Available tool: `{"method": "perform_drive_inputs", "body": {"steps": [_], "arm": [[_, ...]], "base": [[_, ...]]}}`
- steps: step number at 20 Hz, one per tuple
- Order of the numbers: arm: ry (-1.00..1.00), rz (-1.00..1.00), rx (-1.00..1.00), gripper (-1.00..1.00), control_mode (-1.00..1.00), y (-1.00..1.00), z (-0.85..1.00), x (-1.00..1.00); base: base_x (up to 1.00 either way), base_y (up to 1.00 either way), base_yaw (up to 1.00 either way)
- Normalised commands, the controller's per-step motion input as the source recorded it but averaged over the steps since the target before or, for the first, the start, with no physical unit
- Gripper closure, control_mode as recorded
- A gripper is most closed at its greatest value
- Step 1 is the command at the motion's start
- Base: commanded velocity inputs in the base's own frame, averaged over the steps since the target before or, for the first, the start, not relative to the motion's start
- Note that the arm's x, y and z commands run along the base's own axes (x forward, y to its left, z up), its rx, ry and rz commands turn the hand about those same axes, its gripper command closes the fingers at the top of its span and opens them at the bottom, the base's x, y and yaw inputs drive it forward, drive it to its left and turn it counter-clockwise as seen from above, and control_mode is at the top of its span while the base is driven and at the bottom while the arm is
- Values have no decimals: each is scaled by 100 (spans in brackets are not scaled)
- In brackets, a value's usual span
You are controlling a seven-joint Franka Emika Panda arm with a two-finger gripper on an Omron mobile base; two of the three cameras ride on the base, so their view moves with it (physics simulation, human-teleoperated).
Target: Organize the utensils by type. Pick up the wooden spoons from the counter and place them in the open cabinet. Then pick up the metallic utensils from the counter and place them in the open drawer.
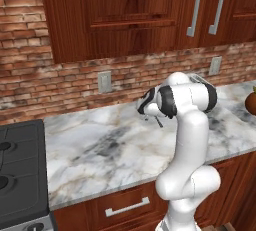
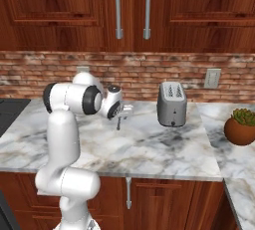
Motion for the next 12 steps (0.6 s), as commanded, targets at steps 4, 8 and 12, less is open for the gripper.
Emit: {"method": "perform_drive_inputs", "body": {"steps": [4,8,12], "arm": [[0,5,0,-100,-100,-23,-33,13],[0,1,0,100,-100,-26,-55,0],[7,0,-1,100,-100,-18,-78,0]], "base": [[0,0,0],[0,0,0],[0,0,0]]}}
